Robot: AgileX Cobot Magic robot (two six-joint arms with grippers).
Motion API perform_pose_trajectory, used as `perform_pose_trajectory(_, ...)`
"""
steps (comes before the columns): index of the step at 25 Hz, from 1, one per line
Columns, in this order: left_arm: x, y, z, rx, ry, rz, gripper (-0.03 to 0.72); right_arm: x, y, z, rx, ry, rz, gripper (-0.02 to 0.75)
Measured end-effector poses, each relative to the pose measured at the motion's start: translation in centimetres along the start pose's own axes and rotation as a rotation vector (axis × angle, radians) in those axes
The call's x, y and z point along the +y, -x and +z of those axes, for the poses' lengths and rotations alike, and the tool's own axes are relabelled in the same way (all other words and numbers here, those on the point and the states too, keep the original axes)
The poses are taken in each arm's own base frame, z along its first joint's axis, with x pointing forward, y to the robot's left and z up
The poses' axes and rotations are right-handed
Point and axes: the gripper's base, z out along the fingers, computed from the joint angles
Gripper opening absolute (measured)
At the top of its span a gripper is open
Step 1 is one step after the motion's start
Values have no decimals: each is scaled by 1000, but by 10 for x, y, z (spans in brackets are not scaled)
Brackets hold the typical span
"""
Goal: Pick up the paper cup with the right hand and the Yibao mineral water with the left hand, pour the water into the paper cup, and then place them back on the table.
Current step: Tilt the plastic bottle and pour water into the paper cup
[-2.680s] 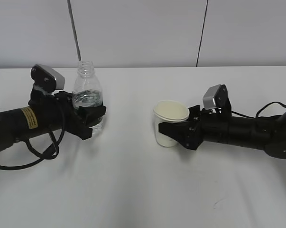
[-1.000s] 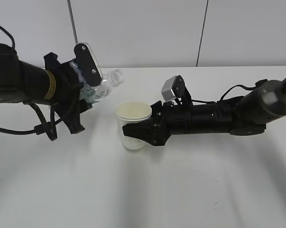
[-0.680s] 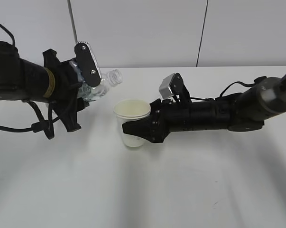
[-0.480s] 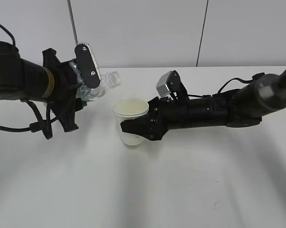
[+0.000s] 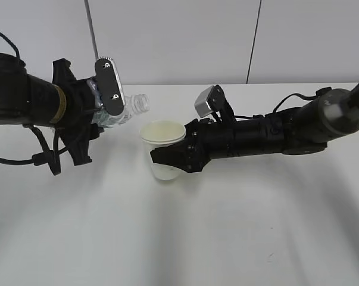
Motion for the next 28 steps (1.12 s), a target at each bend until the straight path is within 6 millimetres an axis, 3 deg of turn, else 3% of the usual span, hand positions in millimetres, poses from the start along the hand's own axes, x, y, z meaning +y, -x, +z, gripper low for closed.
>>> perform_pose_trajectory(28,-1,6,-2,41,44,174,336,2,3,2,68,63,30,532)
